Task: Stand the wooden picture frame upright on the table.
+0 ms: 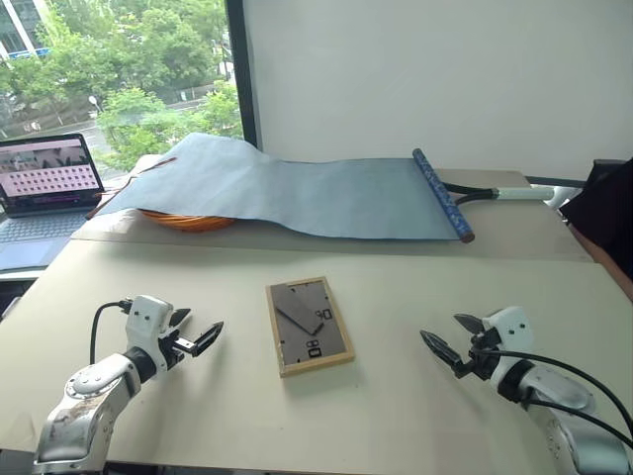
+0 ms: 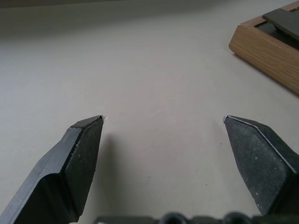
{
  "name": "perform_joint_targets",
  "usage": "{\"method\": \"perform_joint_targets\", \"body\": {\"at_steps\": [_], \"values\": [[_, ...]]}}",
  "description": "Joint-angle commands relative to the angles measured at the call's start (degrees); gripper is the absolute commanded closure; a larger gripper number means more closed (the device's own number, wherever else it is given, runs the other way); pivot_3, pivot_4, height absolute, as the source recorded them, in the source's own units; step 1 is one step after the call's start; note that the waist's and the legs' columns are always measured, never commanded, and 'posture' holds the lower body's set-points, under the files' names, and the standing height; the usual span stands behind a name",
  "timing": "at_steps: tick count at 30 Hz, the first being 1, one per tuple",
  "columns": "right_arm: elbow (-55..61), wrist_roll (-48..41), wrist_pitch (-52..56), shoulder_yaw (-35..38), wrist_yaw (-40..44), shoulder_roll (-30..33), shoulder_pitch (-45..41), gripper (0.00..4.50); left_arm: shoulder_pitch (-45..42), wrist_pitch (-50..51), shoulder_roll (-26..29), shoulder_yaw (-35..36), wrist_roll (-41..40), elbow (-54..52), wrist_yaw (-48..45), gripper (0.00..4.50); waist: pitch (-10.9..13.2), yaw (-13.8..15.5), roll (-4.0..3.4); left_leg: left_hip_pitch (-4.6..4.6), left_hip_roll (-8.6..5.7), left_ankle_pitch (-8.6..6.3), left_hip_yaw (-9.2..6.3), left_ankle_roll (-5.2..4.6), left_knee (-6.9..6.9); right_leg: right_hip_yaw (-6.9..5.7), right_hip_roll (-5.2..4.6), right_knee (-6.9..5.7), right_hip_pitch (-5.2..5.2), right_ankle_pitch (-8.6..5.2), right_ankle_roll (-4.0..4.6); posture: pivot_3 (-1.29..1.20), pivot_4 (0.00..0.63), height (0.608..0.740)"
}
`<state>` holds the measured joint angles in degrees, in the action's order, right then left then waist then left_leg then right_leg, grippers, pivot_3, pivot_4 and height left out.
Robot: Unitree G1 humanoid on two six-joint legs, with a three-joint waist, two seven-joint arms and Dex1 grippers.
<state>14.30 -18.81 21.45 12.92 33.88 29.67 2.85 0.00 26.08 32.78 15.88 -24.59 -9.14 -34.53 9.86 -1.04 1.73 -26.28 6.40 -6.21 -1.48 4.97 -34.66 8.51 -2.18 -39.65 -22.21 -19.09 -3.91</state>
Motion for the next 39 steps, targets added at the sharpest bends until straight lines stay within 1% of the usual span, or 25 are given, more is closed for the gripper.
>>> {"method": "perform_joint_targets", "body": {"at_steps": [1, 3, 4, 5, 6, 7, 8, 9, 10, 11, 12, 13, 14, 15, 16, 17, 18, 21, 24, 26, 28, 33, 39], "values": [[1.8, -0.9, -0.7, -0.5, 3.3, 2.9, -4.0, 0.0, -2.0, 1.6, 1.5, 1.2, -4.0, -2.3, -3.6, 0.05, 0.0, 0.0, 0.0, 0.0, 0.0, 0.0, 0.0, 0.0, 0.0, 0.0, 0.0, 0.0, 0.0, 0.0, 0.0, 0.0, 0.15, 0.694], [0.2, 0.9, -1.8, -5.0, 10.0, 8.0, -10.7, 0.0, -4.1, 4.7, 4.2, 1.6, -8.7, -4.9, -8.2, 0.05, 0.1, -0.4, -0.08, -0.02, 0.0, 0.0, 0.0, 0.0, -0.06, 0.0, 0.0, -0.01, -0.03, 0.01, -0.01, 0.0, 0.15, 0.694], [-1.3, 2.5, -2.8, -7.3, 12.2, 9.9, -13.4, 0.0, -4.5, 5.2, 5.6, 1.0, -9.1, -5.6, -9.8, 0.57, 0.2, -0.8, -0.14, -0.05, 0.0, 0.01, 0.04, 0.02, -0.08, 0.04, 0.0, -0.01, -0.08, 0.06, -0.12, 0.0, 0.15, 0.694], [-2.8, 3.4, -3.6, -8.7, 13.4, 10.8, -15.1, 0.0, -4.6, 5.5, 6.6, 0.3, -8.9, -5.9, -10.8, 0.74, 0.2, -1.0, -0.14, -0.05, 0.0, 0.06, 0.04, 0.03, -0.08, 0.04, 0.0, -0.01, -0.08, 0.07, -0.18, 0.0, 0.15, 0.694], [-4.3, 4.3, -4.5, -10.2, 14.5, 11.5, -16.9, 0.49, -4.5, 4.9, 7.9, -1.0, -7.6, -6.2, -12.0, 1.06, 0.1, -1.1, -0.09, -0.03, 0.0, 0.08, 0.02, 0.02, -0.07, 0.02, 0.0, -0.01, -0.07, 0.04, -0.24, 0.0, 0.15, 0.694], [-5.8, 4.7, -4.9, -11.5, 15.6, 11.9, -18.8, 0.64, -4.5, 4.3, 8.9, -1.9, -6.6, -6.4, -12.8, 1.52, 0.1, -1.1, -0.06, 0.07, 0.0, 0.08, 0.0, 0.01, -0.04, -0.01, 0.0, 0.0, 0.0, 0.02, -0.26, 0.0, 0.15, 0.694], [-6.9, 5.1, -5.4, -12.5, 16.6, 12.0, -20.5, 1.09, -4.6, 3.9, 9.8, -2.7, -5.7, -6.5, -13.4, 1.95, 0.0, -1.2, -0.03, 0.16, 0.0, 0.09, 0.0, 0.0, -0.02, -0.01, 0.0, 0.01, 0.0, -0.04, -0.3, 0.0, 0.15, 0.694], [-8.0, 5.5, -5.9, -13.5, 17.4, 12.0, -22.0, 1.39, -4.4, 3.0, 10.8, -3.8, -4.5, -6.6, -14.2, 2.23, 0.0, -1.1, -0.02, 0.2, 0.0, 0.06, 0.0, -0.02, 0.04, -0.01, 0.0, 0.13, 0.04, -0.11, -0.33, 0.0, 0.15, 0.694], [-8.9, 5.9, -6.3, -14.4, 18.2, 11.9, -23.2, 1.58, -4.3, 2.3, 11.7, -4.9, -3.1, -6.6, -14.7, 2.41, 0.0, -1.1, -0.02, 0.05, 0.0, 0.06, 0.01, -0.03, 0.13, -0.01, -0.01, 0.22, 0.08, -0.1, -0.32, 0.0, 0.15, 0.694], [-9.8, 6.3, -6.8, -15.4, 19.1, 11.9, -24.3, 2.05, -4.4, 1.5, 12.3, -5.9, -1.8, -6.5, -14.9, 2.92, 0.1, -1.0, -0.03, -0.07, 0.0, 0.07, 0.01, -0.04, 0.17, -0.01, -0.01, 0.26, -0.01, -0.03, -0.22, 0.0, 0.15, 0.694], [-10.6, 6.7, -7.1, -16.4, 20.0, 11.7, -25.2, 2.24, -4.6, 0.9, 12.7, -7.0, -0.5, -6.3, -14.9, 3.12, 0.1, -0.9, -0.03, -0.13, 0.0, 0.07, 0.01, -0.04, 0.21, -0.01, -0.01, 0.29, -0.04, 0.09, -0.01, 0.0, 0.15, 0.694], [-11.8, 7.2, -7.2, -17.9, 21.0, 11.4, -26.5, 2.72, -4.9, 0.5, 13.0, -8.5, 0.9, -6.1, -15.0, 3.61, 0.1, -0.9, -0.03, -0.13, 0.0, 0.07, 0.01, -0.04, 0.29, -0.03, -0.01, 0.34, -0.04, 0.09, 0.0, 0.0, 0.15, 0.694], [-12.8, 7.8, -7.4, -19.3, 21.8, 11.0, -27.7, 3.06, -5.3, 0.2, 13.1, -9.8, 1.9, -5.9, -15.0, 3.94, 0.1, -0.9, -0.04, -0.13, 0.0, 0.07, 0.01, -0.04, 0.36, -0.05, -0.01, 0.37, -0.06, 0.1, 0.01, 0.0, 0.15, 0.694], [-14.1, 8.8, -7.9, -20.8, 22.4, 10.5, -29.0, 3.44, -5.9, -0.1, 13.1, -11.3, 3.3, -5.6, -14.7, 4.39, 0.1, -0.9, -0.04, -0.13, 0.0, 0.07, 0.01, -0.04, 0.4, -0.05, -0.01, 0.38, -0.07, 0.09, 0.02, 0.0, 0.15, 0.694], [-15.5, 9.6, -8.3, -22.3, 23.0, 9.9, -30.3, 3.72, -6.5, -0.2, 13.0, -12.9, 4.6, -5.2, -14.6, 4.5, 0.1, -0.9, -0.04, -0.11, 0.0, 0.07, 0.01, -0.04, 0.42, -0.06, -0.01, 0.38, -0.07, 0.09, 0.03, 0.0, 0.15, 0.694], [-17.1, 10.4, -8.4, -23.7, 23.3, 8.8, -31.7, 4.03, -7.6, -0.6, 12.4, -14.9, 6.1, -4.6, -14.3, 4.5, 0.1, -0.9, -0.04, -0.1, 0.0, 0.07, 0.0, -0.04, 0.43, -0.09, -0.01, 0.38, -0.06, 0.09, 0.03, 0.0, 0.15, 0.694], [-18.4, 11.3, -8.8, -25.0, 23.6, 8.0, -32.9, 4.45, -8.6, -0.6, 11.7, -16.4, 7.2, -4.0, -13.9, 4.5, 0.1, -1.0, -0.04, -0.09, 0.0, 0.08, 0.0, -0.03, 0.42, -0.1, -0.01, 0.37, -0.06, 0.1, 0.04, 0.0, 0.15, 0.694], [-22.1, 13.7, -10.3, -28.4, 24.4, 4.9, -35.4, 4.45, -11.8, 0.4, 8.6, -21.3, 9.6, -2.8, -12.8, 4.5, 0.1, -0.9, -0.04, -0.09, 0.0, 0.11, 0.0, -0.01, 0.38, -0.11, -0.01, 0.37, -0.05, 0.12, 0.02, 0.0, 0.15, 0.694], [-24.3, 14.5, -11.3, -29.8, 24.4, 2.2, -35.9, 4.45, -14.0, 0.1, 5.7, -24.9, 11.9, -1.5, -12.0, 4.5, 0.1, -0.1, -0.04, -0.1, -0.01, 0.11, -0.02, -0.01, 0.36, -0.13, -0.01, 0.36, -0.02, 0.12, 0.02, 0.0, 0.15, 0.694], [-23.3, 14.2, -10.5, -30.5, 25.1, 1.2, -34.7, 4.45, -15.7, 0.5, 3.9, -27.2, 13.1, -1.1, -11.7, 4.5, 0.0, 0.4, -0.08, -0.1, -0.01, 0.11, -0.02, -0.01, 0.36, -0.14, -0.01, 0.36, -0.01, 0.12, 0.02, 0.0, 0.15, 0.694], [-21.7, 13.8, -9.7, -30.5, 25.6, 0.8, -33.7, 4.45, -16.5, 0.6, 2.9, -28.0, 13.8, -0.9, -11.7, 4.5, 0.0, 1.0, -0.09, -0.09, -0.01, 0.11, -0.05, -0.01, 0.32, -0.19, -0.01, 0.35, 0.03, 0.13, 0.02, 0.0, 0.15, 0.694], [-10.1, 11.2, -3.0, -29.7, 27.4, 3.9, -27.4, 4.45, -14.5, 1.4, 3.7, -28.7, 13.8, -3.2, -13.9, 4.5, 0.0, 1.5, -0.1, -0.08, -0.01, 0.11, -0.05, -0.01, 0.27, -0.2, -0.01, 0.34, 0.06, 0.13, 0.01, 0.0, 0.15, 0.694], [0.9, 9.7, 4.9, -28.9, 25.8, 6.7, -21.7, 4.45, -11.7, 2.6, 5.8, -29.0, 13.1, -5.6, -16.3, 4.5, 0.0, 1.5, -0.11, -0.08, 0.0, 0.11, -0.05, -0.01, 0.32, -0.19, -0.01, 0.34, 0.04, 0.12, 0.02, 0.0, 0.15, 0.694]]}}
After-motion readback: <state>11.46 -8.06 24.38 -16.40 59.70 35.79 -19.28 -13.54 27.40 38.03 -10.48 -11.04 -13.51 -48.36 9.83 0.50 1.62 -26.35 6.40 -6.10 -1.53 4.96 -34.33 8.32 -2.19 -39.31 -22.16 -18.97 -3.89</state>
